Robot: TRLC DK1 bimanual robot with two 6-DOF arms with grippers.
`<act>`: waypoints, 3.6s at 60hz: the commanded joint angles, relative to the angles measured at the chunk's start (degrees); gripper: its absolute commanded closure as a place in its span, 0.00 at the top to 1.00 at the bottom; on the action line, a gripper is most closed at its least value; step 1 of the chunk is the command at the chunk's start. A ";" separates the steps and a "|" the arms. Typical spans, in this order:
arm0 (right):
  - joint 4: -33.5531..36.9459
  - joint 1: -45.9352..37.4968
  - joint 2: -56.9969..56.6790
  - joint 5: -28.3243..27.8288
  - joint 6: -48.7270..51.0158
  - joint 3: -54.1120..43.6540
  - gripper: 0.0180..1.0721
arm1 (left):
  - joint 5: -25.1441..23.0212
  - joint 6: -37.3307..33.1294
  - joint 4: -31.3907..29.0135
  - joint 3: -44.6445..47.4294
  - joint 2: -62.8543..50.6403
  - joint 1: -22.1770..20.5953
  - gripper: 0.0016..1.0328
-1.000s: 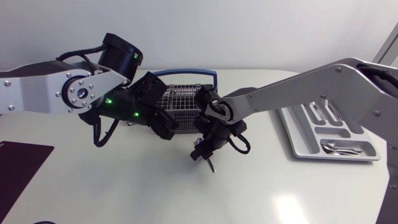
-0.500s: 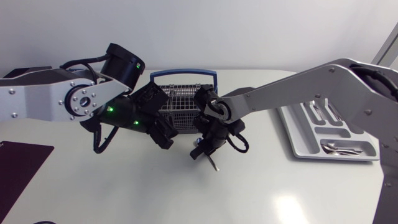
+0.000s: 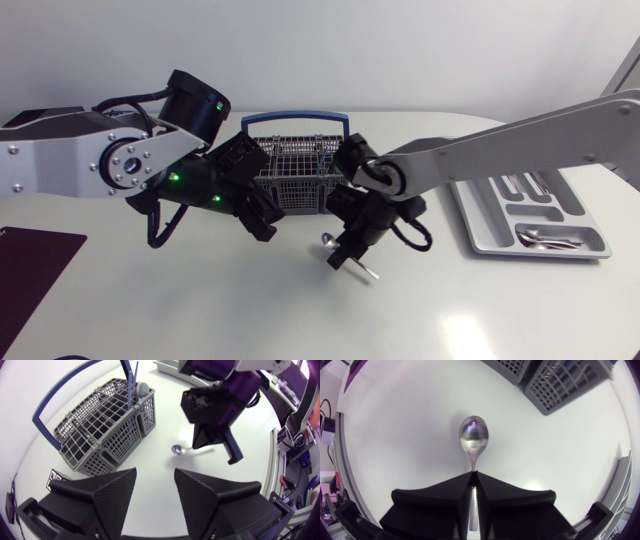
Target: Transfer all utensils from the basket to the drawer tray.
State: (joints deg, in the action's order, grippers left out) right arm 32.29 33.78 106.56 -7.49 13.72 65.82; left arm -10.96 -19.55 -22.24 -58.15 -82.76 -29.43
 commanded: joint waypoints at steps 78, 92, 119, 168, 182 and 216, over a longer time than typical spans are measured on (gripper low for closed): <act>10.68 -67.79 -5.58 -8.33 83.58 2.82 0.10 | 7.71 2.06 3.08 -2.32 -2.67 -6.87 0.52; 1.81 -68.58 -3.38 -4.91 88.85 0.45 0.10 | 8.85 2.06 3.08 -2.93 -3.28 -7.84 0.52; -4.52 -69.64 -6.72 -3.32 89.03 -3.68 0.49 | 9.38 1.88 4.57 -3.99 -4.51 -8.01 0.55; 2.60 -46.52 -29.31 -17.47 43.06 -15.72 0.70 | 13.42 5.31 21.10 -7.94 -12.78 -7.66 0.57; -0.74 -40.20 -30.89 -17.91 34.89 -19.59 0.70 | 15.62 7.07 27.07 -10.14 -16.47 -7.40 0.48; -3.90 -36.77 -32.74 -17.74 33.39 -25.04 0.70 | 17.20 8.48 35.86 -12.34 -23.06 -7.13 0.19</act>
State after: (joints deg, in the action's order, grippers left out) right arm 28.56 -3.64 74.56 -25.30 48.34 42.57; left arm 5.74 -11.97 12.19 -68.82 -104.25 -36.77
